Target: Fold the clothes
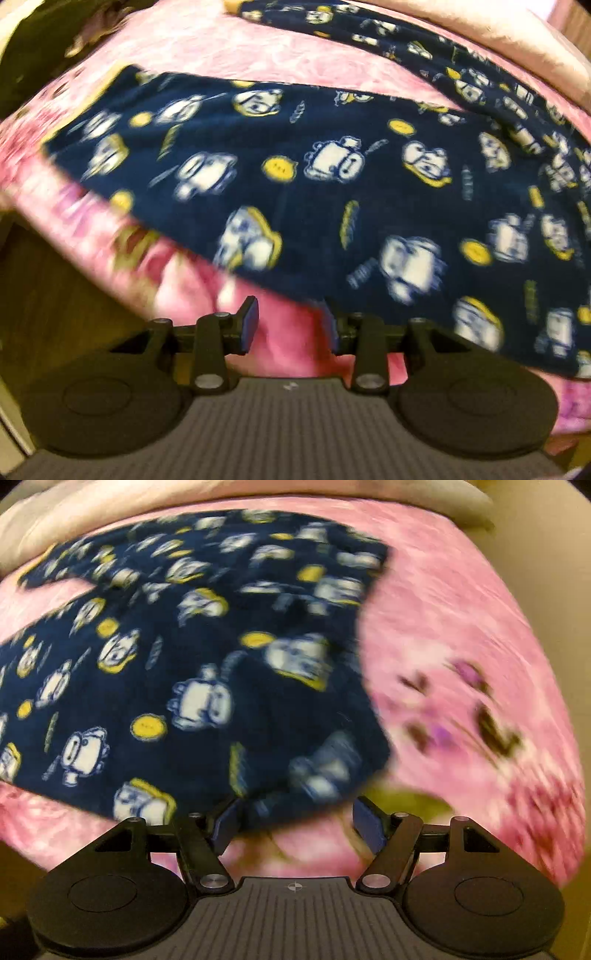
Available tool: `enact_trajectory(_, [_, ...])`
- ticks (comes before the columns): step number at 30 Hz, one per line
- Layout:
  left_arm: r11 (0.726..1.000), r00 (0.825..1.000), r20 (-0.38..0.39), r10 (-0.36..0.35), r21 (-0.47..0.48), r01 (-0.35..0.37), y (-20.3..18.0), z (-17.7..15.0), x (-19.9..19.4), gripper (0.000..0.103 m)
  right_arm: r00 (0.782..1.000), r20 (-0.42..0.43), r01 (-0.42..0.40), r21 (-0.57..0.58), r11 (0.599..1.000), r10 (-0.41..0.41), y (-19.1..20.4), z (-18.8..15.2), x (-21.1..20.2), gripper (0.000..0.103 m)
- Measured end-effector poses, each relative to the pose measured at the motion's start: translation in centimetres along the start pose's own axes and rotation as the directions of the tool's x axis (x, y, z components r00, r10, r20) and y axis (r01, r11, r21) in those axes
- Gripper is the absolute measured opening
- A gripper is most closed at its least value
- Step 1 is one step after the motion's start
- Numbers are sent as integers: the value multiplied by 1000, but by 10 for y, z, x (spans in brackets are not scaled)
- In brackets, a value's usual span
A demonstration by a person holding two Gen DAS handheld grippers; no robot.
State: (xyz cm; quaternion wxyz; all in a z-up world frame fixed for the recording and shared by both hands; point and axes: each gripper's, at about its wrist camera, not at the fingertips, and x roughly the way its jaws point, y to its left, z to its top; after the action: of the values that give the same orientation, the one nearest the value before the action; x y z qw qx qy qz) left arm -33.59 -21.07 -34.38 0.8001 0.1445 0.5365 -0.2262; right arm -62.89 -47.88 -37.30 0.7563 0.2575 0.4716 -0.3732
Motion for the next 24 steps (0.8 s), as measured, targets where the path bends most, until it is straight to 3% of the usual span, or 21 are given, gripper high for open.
enact_trajectory(6, [1000,999,46,-23,12,23,-17,-21,-93,39,996,7,-94,98,991,93,-6,2,-81,70])
enact_trajectory(13, [998,986,152,-62,17,60,-27,-36,-197,44,979,53,-195,-56,979,198,42,4,-164,70])
enact_trajectory(17, [1000,986,169,-5,-6,6,-26,-43,-233,48,974,58,-207,-139,968,217,63,-6,-188,70])
enact_trajectory(24, [994,979,178,101,25,-107,-21,-52,-252,55,976,21,-210,-132,969,215,73,-18,-197,70])
